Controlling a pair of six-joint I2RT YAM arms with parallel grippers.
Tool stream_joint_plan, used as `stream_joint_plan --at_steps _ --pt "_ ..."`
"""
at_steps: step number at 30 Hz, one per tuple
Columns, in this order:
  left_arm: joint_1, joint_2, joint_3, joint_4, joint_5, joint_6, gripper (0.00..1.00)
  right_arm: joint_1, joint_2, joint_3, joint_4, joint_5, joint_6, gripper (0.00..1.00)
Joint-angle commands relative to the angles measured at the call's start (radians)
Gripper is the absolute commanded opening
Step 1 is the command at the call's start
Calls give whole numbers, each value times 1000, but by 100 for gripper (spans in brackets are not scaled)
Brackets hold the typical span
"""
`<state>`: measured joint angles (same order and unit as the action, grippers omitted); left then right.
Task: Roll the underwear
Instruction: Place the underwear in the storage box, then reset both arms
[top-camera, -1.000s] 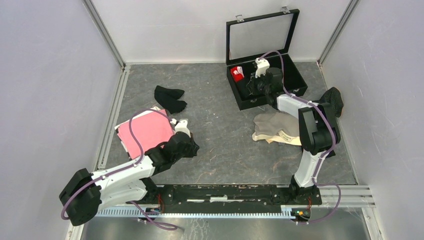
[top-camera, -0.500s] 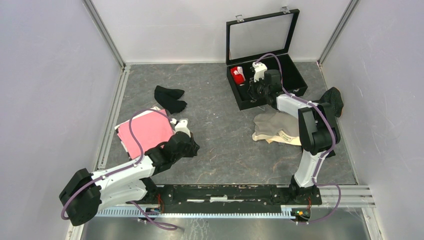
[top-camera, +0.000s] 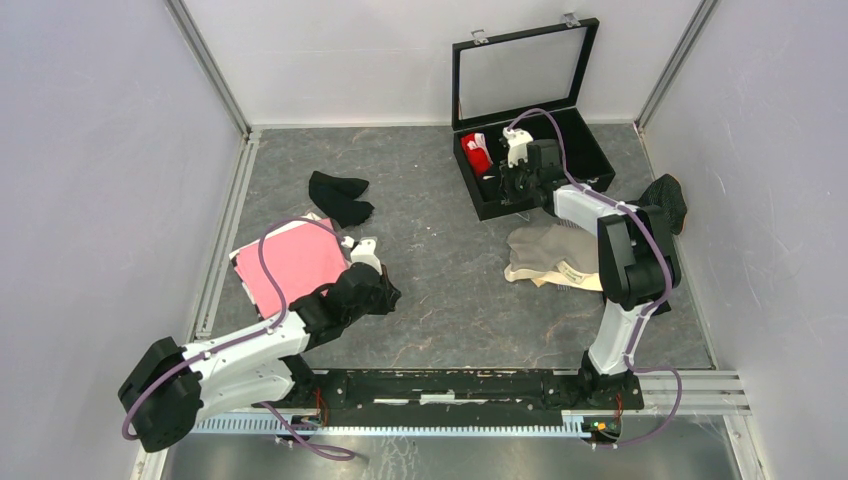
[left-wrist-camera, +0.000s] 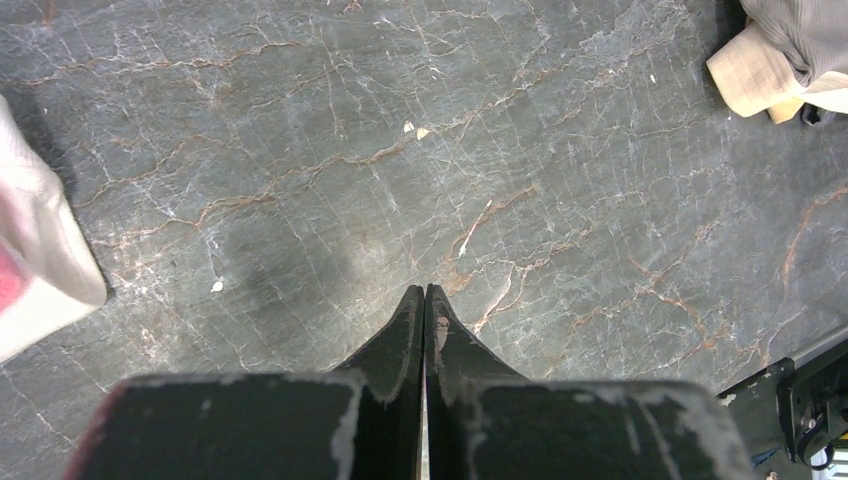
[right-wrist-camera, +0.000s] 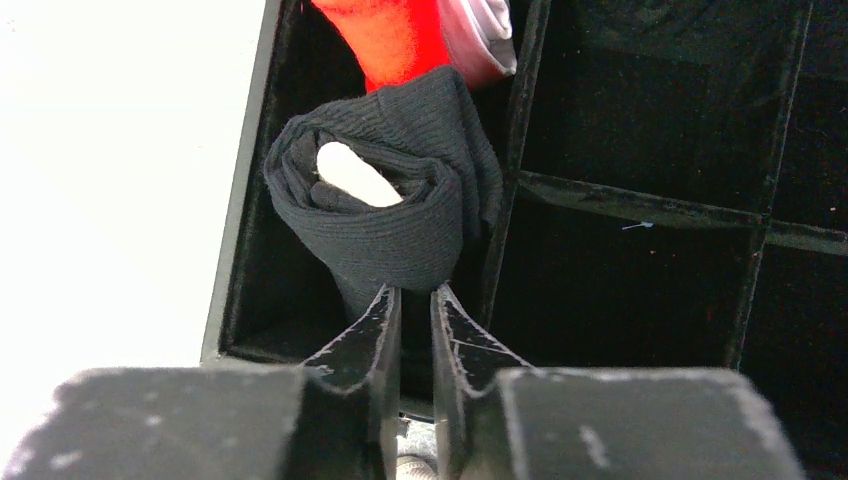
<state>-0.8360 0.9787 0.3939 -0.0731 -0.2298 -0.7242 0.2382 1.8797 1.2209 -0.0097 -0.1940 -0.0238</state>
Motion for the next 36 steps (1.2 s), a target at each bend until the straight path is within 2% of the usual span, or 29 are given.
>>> stream_joint_plan --at_steps 1,4,6,16,20,27,32,36 --pt "6 -26 12 23 2 28 2 -3 -47 45 -36 -16 1 22" --pt "6 -33 13 19 1 28 2 -2 -59 67 -41 -32 7 36" --pt "6 -35 12 15 0 27 2 -3 -69 75 -43 -42 10 43" --pt "6 -46 22 -5 -17 33 2 -3 -179 65 -75 -20 3 55" --pt "6 -39 36 -8 -21 36 2 -6 -304 12 -55 3 22 59" --pt "8 -56 67 -58 -63 27 5 -50 -604 -188 28 8 254 75" --pt "8 -100 134 -178 -131 28 16 -54 -798 -318 -79 80 279 87" --pt "8 -159 177 -275 -203 24 35 -53 -980 -434 -166 117 267 92"
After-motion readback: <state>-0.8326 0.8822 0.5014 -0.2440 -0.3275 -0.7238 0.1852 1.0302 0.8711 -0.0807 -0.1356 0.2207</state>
